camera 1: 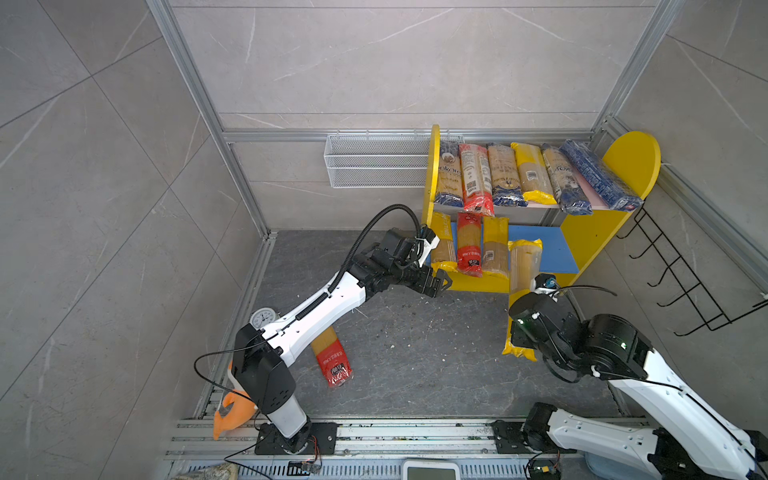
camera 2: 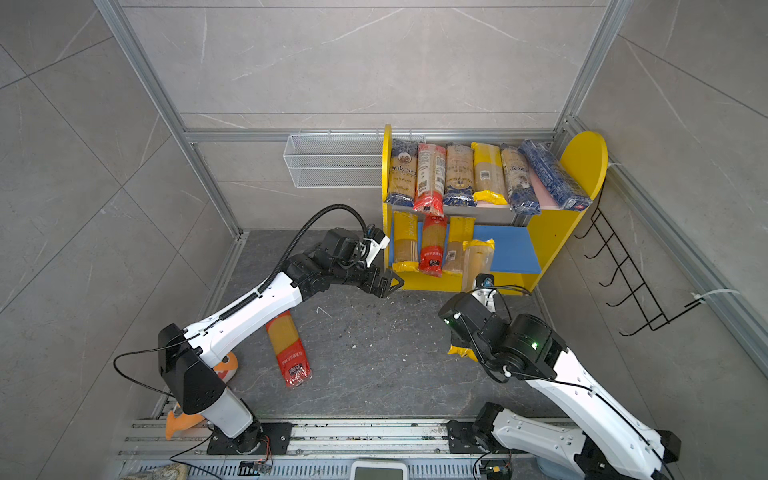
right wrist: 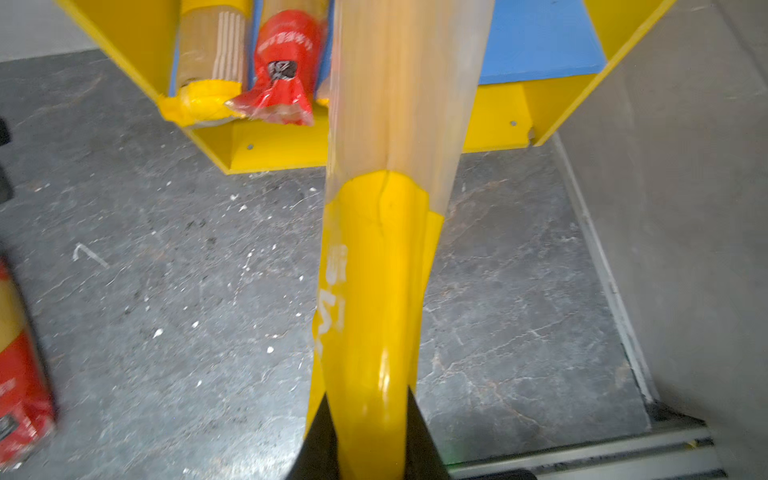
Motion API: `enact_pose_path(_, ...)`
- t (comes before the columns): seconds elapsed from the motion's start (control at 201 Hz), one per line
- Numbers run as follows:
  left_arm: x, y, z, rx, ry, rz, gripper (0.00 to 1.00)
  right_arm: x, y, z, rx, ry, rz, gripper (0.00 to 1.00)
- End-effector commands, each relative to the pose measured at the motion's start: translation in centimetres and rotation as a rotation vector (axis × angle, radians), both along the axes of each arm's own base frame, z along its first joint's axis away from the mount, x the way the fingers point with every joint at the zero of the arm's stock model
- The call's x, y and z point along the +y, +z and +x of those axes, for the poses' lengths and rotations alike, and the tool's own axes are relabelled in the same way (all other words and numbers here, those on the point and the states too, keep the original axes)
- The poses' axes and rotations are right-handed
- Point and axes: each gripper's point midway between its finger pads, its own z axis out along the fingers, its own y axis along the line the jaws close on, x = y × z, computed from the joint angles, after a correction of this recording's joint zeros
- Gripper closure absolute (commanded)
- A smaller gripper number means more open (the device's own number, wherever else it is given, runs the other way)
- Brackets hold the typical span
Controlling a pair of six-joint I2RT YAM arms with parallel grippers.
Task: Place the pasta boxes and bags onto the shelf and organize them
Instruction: 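Carry the yellow PASTATIME pack to the shelf while the left gripper rises, then stand the yellow PASTATIME pack upright at the shelf's far end and release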
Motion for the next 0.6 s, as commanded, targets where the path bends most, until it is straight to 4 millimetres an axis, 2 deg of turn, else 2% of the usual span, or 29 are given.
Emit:
enact_pose_path(0.0,-0.9,3.7,1.0,-0.111,-0.025,-0.062,0.0,-1.7,3.4,2.4,-0.135,-0.058,-0.058,1.0)
enact_pose_path(0.189,-1.7,4.3,1.4,-0.135,-0.044,-0.07,0.0,-2.7,3.9,5.9,-0.134,-0.08,-0.097,1.0)
enact_pose_path(0.403,-2.4,2.6,1.1,-0.162,-0.06,-0.032,0.0,-4.6,2.1,10.1,-0.084,-0.105,-0.066,1.0)
enact_pose_path(0.597,-3.5,1.0,1.1,-0.185,-0.072,-0.009,0.0,-6.3,1.3,13.4,-0.06,-0.114,-0.09,1.0)
